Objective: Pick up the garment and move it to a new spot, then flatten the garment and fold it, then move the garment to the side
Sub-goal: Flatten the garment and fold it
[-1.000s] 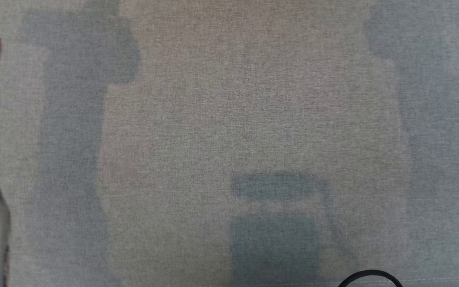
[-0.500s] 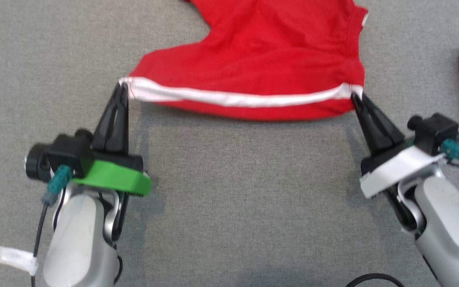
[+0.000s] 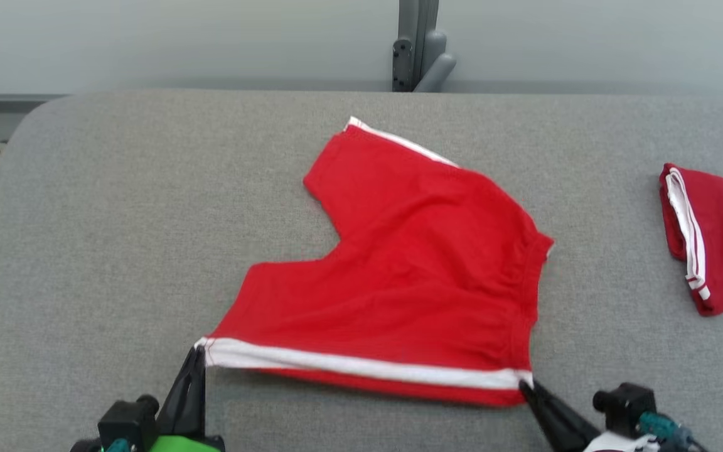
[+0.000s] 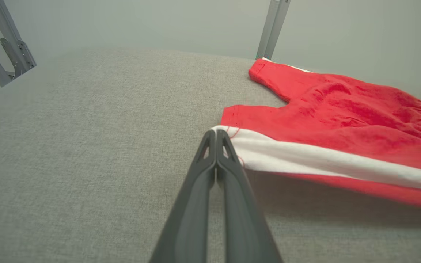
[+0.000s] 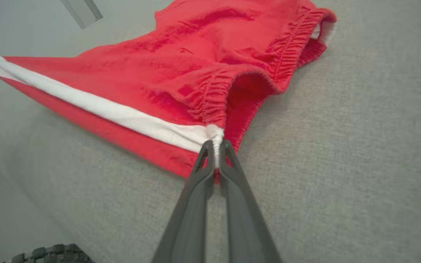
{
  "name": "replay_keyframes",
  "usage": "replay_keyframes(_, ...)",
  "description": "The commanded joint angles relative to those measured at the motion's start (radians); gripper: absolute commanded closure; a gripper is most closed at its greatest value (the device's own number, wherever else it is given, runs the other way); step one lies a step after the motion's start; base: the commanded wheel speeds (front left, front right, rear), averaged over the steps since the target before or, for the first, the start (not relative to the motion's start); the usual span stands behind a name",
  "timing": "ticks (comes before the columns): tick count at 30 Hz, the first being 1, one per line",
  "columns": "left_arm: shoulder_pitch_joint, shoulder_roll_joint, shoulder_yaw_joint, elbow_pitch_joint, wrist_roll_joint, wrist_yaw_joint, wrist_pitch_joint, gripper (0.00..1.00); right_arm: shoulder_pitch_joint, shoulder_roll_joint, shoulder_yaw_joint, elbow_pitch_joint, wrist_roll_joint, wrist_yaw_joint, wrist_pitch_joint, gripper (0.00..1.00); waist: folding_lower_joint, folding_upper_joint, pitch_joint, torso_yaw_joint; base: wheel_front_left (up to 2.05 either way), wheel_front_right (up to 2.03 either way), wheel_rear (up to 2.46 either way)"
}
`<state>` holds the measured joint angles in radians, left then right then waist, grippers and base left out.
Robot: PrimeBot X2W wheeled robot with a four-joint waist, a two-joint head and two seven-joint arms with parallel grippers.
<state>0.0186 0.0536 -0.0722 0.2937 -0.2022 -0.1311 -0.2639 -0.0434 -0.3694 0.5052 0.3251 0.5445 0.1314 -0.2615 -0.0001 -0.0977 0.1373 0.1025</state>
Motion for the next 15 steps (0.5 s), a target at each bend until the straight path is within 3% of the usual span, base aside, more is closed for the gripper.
replay_keyframes(1, 0.033, 0.004, 0.007, 0.0, -0.005, 0.001, 0.001, 1.0, 0.035, -0.009, 0.025, 0.006, 0.008, -0.002, -0.002, 1.0, 0.0001, 0.0003, -0.082, 0.019, 0.0, 0.0, 0.0)
replay_keyframes(8, 0.125, 0.002, 0.04, 0.006, 0.0, 0.001, 0.001, 1.0, 0.1, -0.046, 0.14, 0.012, 0.059, -0.002, -0.002, 1.0, 0.0001, 0.0003, -0.093, 0.019, 0.0, 0.0, 0.0)
replay_keyframes(15, 0.005, 0.041, -0.015, -0.045, 0.006, 0.001, 0.001, 1.0, 0.037, -0.011, 0.064, -0.041, 0.113, -0.002, -0.002, 1.0, 0.0001, 0.0003, -0.039, -0.031, 0.0, 0.0, 0.0)
